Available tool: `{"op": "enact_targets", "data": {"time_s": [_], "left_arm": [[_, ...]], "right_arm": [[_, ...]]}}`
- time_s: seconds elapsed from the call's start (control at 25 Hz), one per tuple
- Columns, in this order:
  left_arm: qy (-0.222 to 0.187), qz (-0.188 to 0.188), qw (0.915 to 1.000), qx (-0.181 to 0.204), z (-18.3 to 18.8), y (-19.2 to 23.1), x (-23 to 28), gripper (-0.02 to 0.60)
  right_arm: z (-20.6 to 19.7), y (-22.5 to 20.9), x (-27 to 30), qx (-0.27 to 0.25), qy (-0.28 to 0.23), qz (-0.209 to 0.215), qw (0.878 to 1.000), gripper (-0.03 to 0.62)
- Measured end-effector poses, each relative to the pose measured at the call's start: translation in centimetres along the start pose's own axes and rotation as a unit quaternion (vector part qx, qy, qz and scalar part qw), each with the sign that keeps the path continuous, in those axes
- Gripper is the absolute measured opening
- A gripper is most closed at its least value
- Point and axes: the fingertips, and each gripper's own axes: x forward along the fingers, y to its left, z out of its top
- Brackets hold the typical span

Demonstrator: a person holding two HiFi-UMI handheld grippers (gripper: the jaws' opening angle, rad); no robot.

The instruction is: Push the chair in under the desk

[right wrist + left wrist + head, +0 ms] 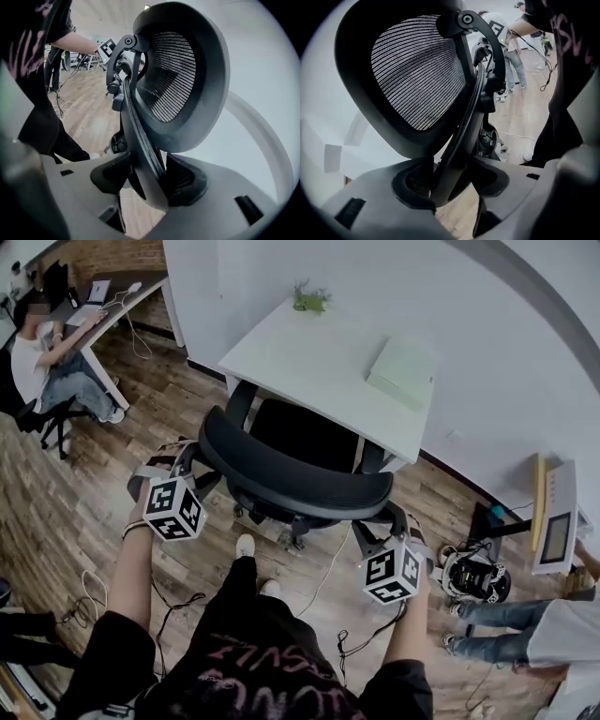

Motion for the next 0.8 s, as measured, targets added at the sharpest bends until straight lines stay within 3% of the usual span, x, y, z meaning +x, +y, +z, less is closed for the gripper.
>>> {"op": "enact_targets", "data": {"time_s": [0.8], "left_arm": [[-0.014,-0.008,0.9998,0.009,0.3,8.3,8.1,0.236]], "right_arm": [[0.8,-7.3,7.2,0.015,0.014,-0.014,1.0,0.245]]}}
